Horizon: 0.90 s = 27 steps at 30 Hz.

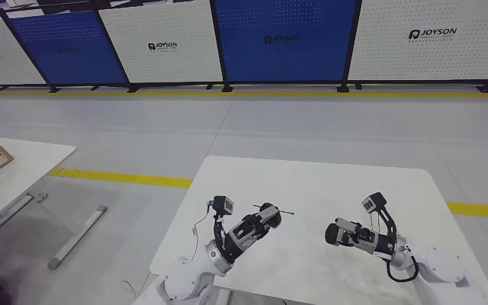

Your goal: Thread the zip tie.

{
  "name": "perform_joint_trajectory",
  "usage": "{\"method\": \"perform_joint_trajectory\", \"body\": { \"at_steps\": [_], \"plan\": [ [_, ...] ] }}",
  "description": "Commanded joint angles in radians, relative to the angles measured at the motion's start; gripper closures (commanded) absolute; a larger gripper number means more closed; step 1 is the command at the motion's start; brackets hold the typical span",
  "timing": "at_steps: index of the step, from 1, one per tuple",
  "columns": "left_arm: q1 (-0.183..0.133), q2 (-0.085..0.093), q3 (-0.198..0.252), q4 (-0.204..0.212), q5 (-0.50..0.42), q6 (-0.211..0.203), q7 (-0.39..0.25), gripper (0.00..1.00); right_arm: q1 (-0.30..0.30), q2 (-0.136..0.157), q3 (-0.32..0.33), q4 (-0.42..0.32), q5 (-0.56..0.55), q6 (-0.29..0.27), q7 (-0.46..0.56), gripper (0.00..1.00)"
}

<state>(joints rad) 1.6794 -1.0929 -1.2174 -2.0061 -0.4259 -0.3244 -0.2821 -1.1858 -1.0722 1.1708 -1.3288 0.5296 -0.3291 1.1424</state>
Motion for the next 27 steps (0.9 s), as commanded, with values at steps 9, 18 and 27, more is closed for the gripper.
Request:
{"method": "perform_joint_trajectory", "body": {
  "at_steps": [9, 18, 27],
  "plan": [
    [0.014, 0.0, -0.009, -0.016, -0.07, 0.0, -0.019, 1.0, 0.0, 0.0, 0.0, 0.0, 0.0, 0.0, 0.0, 0.0],
    [0.013, -0.003, 0.001, -0.037, -0.163, -0.016, -0.073, 1.0, 0.0, 0.0, 0.0, 0.0, 0.0, 0.0, 0.0, 0.0],
    [0.017, -0.005, -0.017, -0.047, -0.222, -0.016, -0.079, 1.0, 0.0, 0.0, 0.0, 0.0, 0.0, 0.0, 0.0, 0.0]
  ]
}}
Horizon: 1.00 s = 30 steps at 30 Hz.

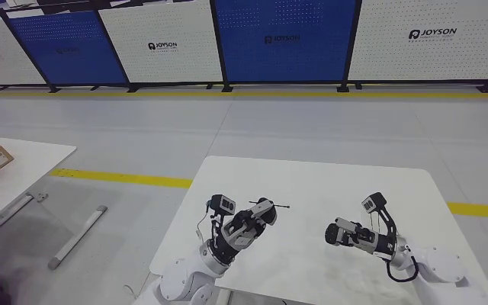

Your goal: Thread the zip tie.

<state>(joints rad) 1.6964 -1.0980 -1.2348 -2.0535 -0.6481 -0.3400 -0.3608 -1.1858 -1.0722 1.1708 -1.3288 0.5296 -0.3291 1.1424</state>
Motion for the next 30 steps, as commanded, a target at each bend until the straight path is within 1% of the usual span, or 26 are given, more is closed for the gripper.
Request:
{"method": "perform_joint_trajectory", "body": {
  "at_steps": [1, 2, 4, 5, 7, 8, 14, 18, 20, 21, 22, 30],
  "plan": [
    [0.0, 0.0, 0.0, 0.0, 0.0, 0.0, 0.0, 1.0, 0.0, 0.0, 0.0, 0.0, 0.0, 0.0, 0.0, 0.0],
    [-0.002, 0.0, 0.002, 0.003, 0.003, 0.007, 0.003, 1.0, 0.0, 0.0, 0.0, 0.0, 0.0, 0.0, 0.0, 0.0],
    [-0.011, -0.001, 0.007, 0.014, 0.026, 0.035, 0.007, 1.0, 0.0, 0.0, 0.0, 0.0, 0.0, 0.0, 0.0, 0.0],
    [-0.016, -0.001, 0.011, 0.025, 0.046, 0.051, 0.009, 1.0, 0.0, 0.0, 0.0, 0.0, 0.0, 0.0, 0.0, 0.0],
    [-0.023, -0.002, 0.02, 0.041, 0.072, 0.068, 0.011, 1.0, 0.0, 0.0, 0.0, 0.0, 0.0, 0.0, 0.0, 0.0],
    [-0.027, -0.002, 0.028, 0.057, 0.092, 0.081, 0.009, 1.0, 0.0, 0.0, 0.0, 0.0, 0.0, 0.0, 0.0, 0.0],
    [-0.053, -0.006, 0.066, 0.129, 0.177, 0.092, 0.015, 1.0, 0.0, 0.0, 0.0, 0.0, 0.0, 0.0, 0.0, 0.0],
    [-0.075, -0.01, 0.092, 0.173, 0.223, 0.109, 0.022, 1.0, 0.0, 0.0, 0.0, 0.0, 0.0, 0.0, 0.0, 0.0],
    [-0.087, -0.012, 0.107, 0.195, 0.276, 0.114, 0.04, 1.0, 0.0, 0.0, 0.0, 0.0, 0.0, 0.0, 0.0, 0.0],
    [-0.096, -0.014, 0.115, 0.206, 0.316, 0.114, 0.06, 1.0, 0.0, 0.0, 0.0, 0.0, 0.0, 0.0, 0.0, 0.0],
    [-0.097, -0.014, 0.117, 0.208, 0.324, 0.111, 0.069, 1.0, 0.0, 0.0, 0.0, 0.0, 0.0, 0.0, 0.0, 0.0],
    [-0.097, -0.014, 0.117, 0.208, 0.324, 0.111, 0.069, 1.0, 0.0, 0.0, 0.0, 0.0, 0.0, 0.0, 0.0, 0.0]
  ]
}}
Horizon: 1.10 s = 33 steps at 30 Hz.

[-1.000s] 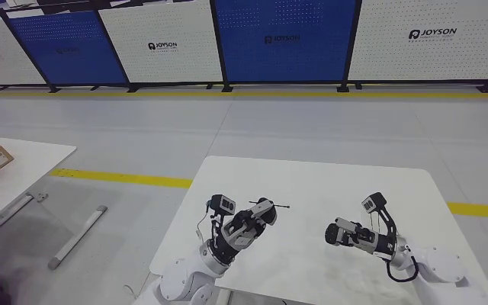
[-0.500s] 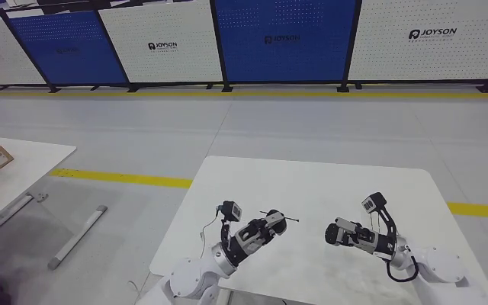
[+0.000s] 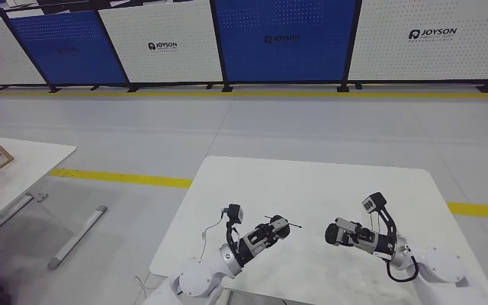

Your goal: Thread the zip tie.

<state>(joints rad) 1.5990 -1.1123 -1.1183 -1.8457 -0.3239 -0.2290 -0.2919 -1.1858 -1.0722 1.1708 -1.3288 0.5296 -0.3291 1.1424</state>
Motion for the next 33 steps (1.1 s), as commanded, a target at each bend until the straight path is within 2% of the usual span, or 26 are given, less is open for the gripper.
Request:
{"method": "perform_joint_trajectory", "body": {
  "at_steps": [1, 4, 6, 10, 14, 17, 26, 28, 30, 32, 33],
  "plan": [
    [0.0, 0.0, 0.0, 0.0, 0.0, 0.0, 0.0, 1.0, 0.0, 0.0, 0.0, 0.0, 0.0, 0.0, 0.0, 0.0],
    [-0.009, -0.001, 0.004, 0.012, 0.02, 0.01, 0.011, 1.0, 0.0, 0.0, 0.0, 0.0, 0.0, 0.0, 0.0, 0.0],
    [-0.02, -0.003, 0.007, 0.034, 0.079, -0.002, 0.048, 1.0, 0.0, 0.0, 0.0, 0.0, 0.0, 0.0, 0.0, 0.0],
    [-0.036, -0.004, 0.01, 0.064, 0.155, 0.001, 0.075, 1.0, 0.0, 0.0, 0.0, 0.0, 0.0, 0.0, 0.0, 0.0],
    [-0.043, -0.001, -0.006, 0.086, 0.186, 0.027, 0.075, 1.0, 0.0, 0.0, 0.0, 0.0, 0.0, 0.0, 0.0, 0.0],
    [-0.05, 0.002, -0.005, 0.107, 0.266, 0.069, 0.072, 1.0, 0.0, 0.0, 0.0, 0.0, 0.0, 0.0, 0.0, 0.0],
    [-0.05, 0.001, -0.003, 0.109, 0.256, 0.071, 0.076, 1.0, 0.0, 0.0, 0.0, 0.0, 0.0, 0.0, 0.0, 0.0],
    [-0.058, -0.003, 0.007, 0.118, 0.222, 0.072, 0.074, 1.0, 0.0, 0.0, 0.0, 0.0, 0.0, 0.0, 0.0, 0.0],
    [-0.069, -0.008, 0.024, 0.142, 0.171, 0.057, 0.039, 1.0, 0.0, 0.0, 0.0, 0.0, 0.0, 0.0, 0.0, 0.0],
    [-0.074, -0.012, 0.037, 0.163, 0.095, 0.062, 0.002, 1.0, 0.0, 0.0, 0.0, 0.0, 0.0, 0.0, 0.0, 0.0],
    [-0.074, -0.012, 0.037, 0.163, 0.095, 0.062, 0.002, 1.0, 0.0, 0.0, 0.0, 0.0, 0.0, 0.0, 0.0, 0.0]
  ]
}}
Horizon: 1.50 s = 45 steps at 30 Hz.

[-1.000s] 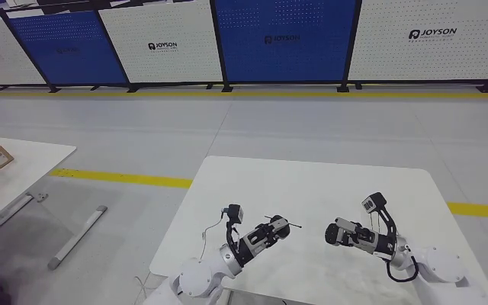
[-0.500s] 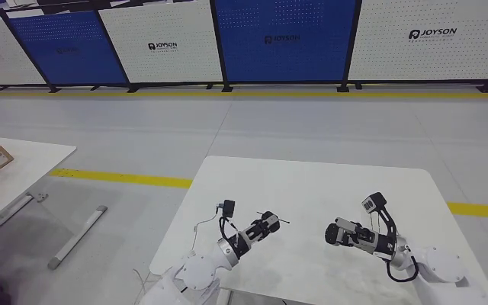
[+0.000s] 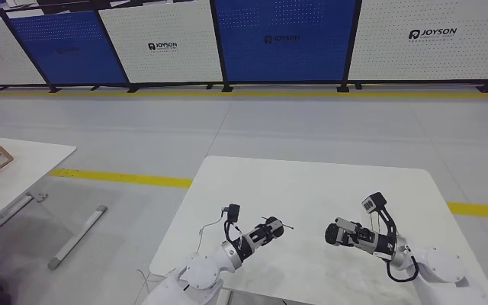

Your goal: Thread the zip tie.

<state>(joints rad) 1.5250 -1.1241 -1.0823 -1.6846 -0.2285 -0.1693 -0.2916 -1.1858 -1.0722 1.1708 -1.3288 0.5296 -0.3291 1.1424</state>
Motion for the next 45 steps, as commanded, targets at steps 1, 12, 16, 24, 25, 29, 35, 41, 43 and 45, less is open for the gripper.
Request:
{"method": "perform_joint_trajectory", "body": {
  "at_steps": [1, 12, 16, 24, 25, 29, 35, 41, 43, 45],
  "plan": [
    [0.0, 0.0, 0.001, 0.001, 0.0, 0.002, 0.002, 1.0, 0.0, 0.0, 0.0, 0.0, 0.0, 0.0, 0.0, 0.0],
    [0.0, 0.0, 0.001, 0.001, 0.0, 0.002, 0.002, 1.0, 0.0, 0.0, 0.0, 0.0, 0.0, 0.0, 0.0, 0.0],
    [0.0, 0.0, 0.001, 0.001, 0.0, 0.002, 0.002, 1.0, -0.002, 0.003, 0.012, -0.025, -0.028, -0.001, -0.022, 0.0],
    [0.0, 0.0, 0.001, 0.001, 0.0, 0.002, 0.002, 1.0, -0.036, 0.043, 0.129, -0.175, -0.263, 0.151, -0.069, 0.0],
    [0.0, 0.0, 0.001, 0.001, 0.0, 0.002, 0.002, 1.0, -0.032, 0.047, 0.132, -0.186, -0.29, 0.181, -0.053, 0.0],
    [0.0, 0.0, 0.001, 0.001, 0.0, 0.002, 0.002, 1.0, 0.015, 0.056, 0.117, -0.175, -0.439, 0.291, -0.037, 0.0],
    [0.0, 0.0, 0.001, 0.001, 0.0, 0.002, 0.002, 1.0, 0.028, 0.055, 0.108, -0.169, -0.477, 0.307, -0.058, 0.0],
    [0.0, 0.0, 0.001, 0.001, 0.0, 0.002, 0.002, 1.0, 0.026, 0.055, 0.108, -0.169, -0.474, 0.307, -0.063, 0.0],
    [0.0, 0.0, 0.001, 0.001, 0.0, 0.002, 0.002, 1.0, 0.02, 0.058, 0.128, -0.172, -0.463, 0.305, -0.077, 0.0],
    [0.0, 0.0, 0.001, 0.001, 0.0, 0.002, 0.002, 1.0, 0.015, 0.069, 0.172, -0.173, -0.465, 0.317, -0.042, 0.0]
  ]
}}
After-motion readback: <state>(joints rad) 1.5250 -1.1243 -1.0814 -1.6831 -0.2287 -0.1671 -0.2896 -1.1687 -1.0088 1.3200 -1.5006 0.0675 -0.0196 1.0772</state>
